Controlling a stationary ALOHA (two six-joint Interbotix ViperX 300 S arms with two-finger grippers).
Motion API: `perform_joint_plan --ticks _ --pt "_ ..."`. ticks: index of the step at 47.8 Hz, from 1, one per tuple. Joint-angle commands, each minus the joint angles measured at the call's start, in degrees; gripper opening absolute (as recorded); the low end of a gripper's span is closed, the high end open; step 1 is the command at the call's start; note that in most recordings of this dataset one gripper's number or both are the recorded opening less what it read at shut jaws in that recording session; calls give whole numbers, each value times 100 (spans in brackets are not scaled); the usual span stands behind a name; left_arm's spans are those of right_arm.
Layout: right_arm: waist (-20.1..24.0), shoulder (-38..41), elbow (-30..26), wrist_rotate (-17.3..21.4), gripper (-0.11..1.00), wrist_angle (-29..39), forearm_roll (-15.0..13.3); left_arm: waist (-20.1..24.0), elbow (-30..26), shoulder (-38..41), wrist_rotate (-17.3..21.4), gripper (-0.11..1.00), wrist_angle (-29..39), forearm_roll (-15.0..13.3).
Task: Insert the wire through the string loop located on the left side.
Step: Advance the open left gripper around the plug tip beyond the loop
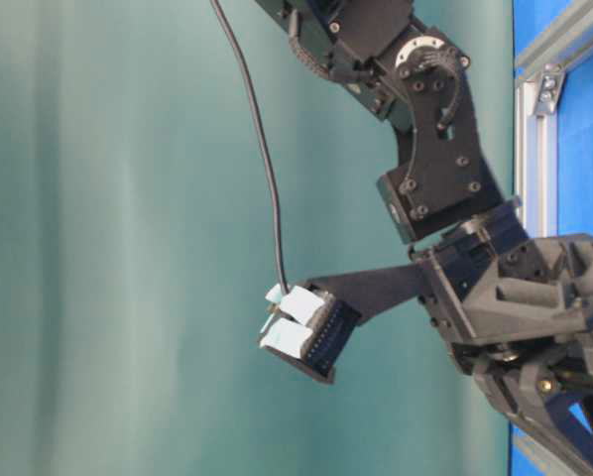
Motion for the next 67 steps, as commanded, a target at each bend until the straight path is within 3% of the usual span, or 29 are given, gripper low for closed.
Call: perform_joint_plan --ticks 1,9,24,67 --pt "0 -141 -88 0 0 -26 18 -9 -70 -26 0 88 -9 18" --pt "0 -132 -88 0 0 -35 18 -9 -70 9 0 88 149 18" --pt "0 -141 -88 0 0 -35 18 -26 -97 782 -35 88 308 9" --pt "0 -141 -79 0 0 -18 18 -26 -88 729 -35 87 193 18"
